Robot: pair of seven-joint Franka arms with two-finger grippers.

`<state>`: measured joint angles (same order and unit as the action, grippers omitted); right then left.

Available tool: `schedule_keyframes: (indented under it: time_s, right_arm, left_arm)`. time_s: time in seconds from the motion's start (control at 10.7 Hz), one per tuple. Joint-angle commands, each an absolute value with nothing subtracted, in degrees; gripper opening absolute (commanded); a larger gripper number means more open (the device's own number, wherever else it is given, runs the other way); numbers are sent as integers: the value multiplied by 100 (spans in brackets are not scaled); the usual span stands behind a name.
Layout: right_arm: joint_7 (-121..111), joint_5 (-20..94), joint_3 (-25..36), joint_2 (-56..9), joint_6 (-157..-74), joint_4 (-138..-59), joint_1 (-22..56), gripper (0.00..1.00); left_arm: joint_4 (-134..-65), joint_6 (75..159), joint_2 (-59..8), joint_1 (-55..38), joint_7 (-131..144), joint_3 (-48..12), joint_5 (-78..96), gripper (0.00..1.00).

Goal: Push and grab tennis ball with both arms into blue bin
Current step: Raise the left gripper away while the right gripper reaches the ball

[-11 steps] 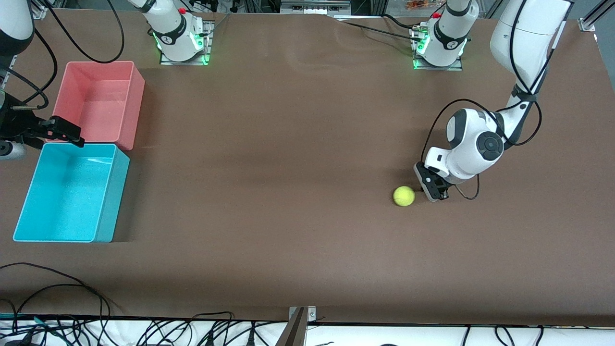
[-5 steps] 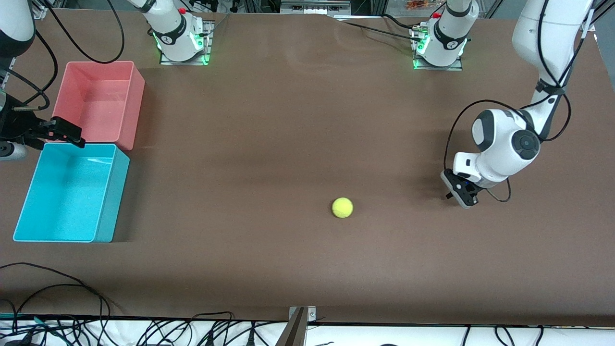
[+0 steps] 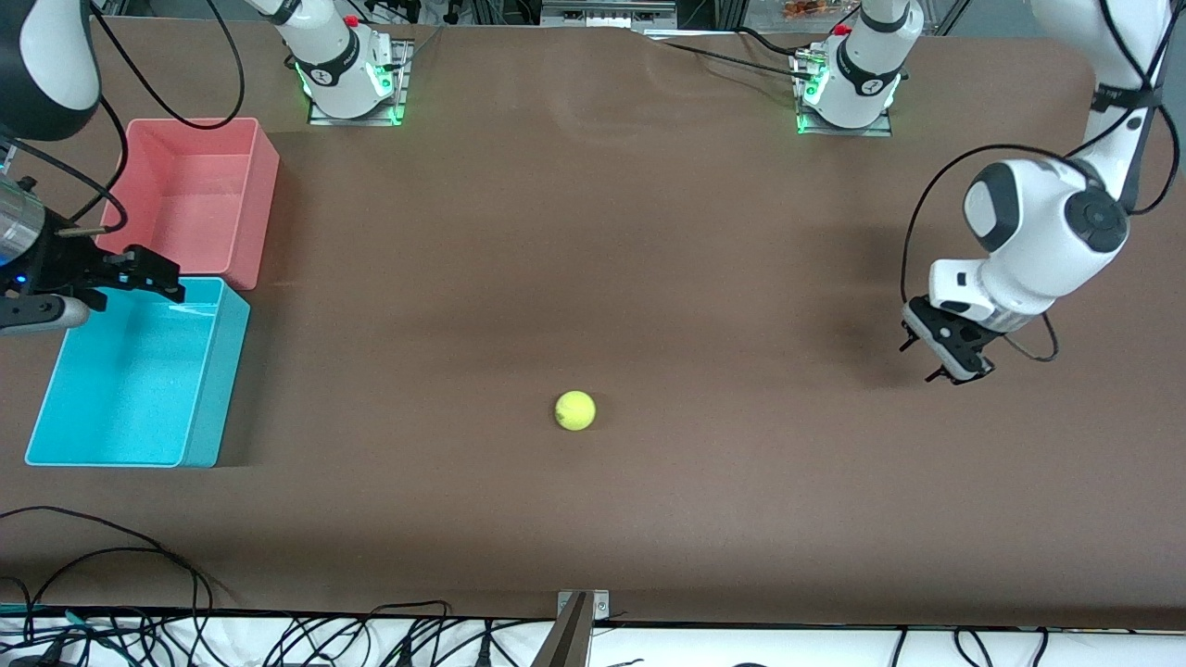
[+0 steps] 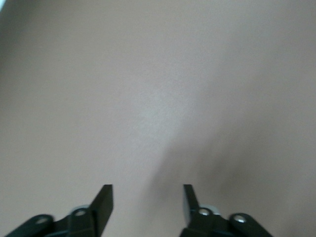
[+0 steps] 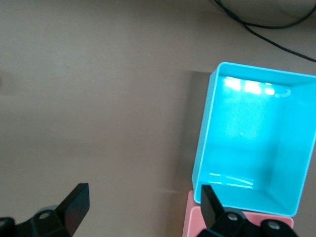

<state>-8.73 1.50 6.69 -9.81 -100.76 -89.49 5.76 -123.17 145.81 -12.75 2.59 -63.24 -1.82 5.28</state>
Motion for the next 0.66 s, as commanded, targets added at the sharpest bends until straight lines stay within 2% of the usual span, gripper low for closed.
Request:
schedule_keyframes:
  time_s: [0.0, 0.28, 0.56]
  right_arm:
    - [-976, 220, 650, -1212, -10335, -8859, 764, 100]
    - [-984, 385, 642, -1537, -10642, -8894, 809, 100]
    - [-1072, 501, 554, -1582, -11283, -9341, 826, 100]
  left_arm:
    - [-12954, 14520, -372, 420, -6214, -149, 580, 100]
    - [-12973, 14520, 122, 457, -6196, -149, 589, 100]
    - [-12973, 14249, 526, 448, -6031, -141, 580, 100]
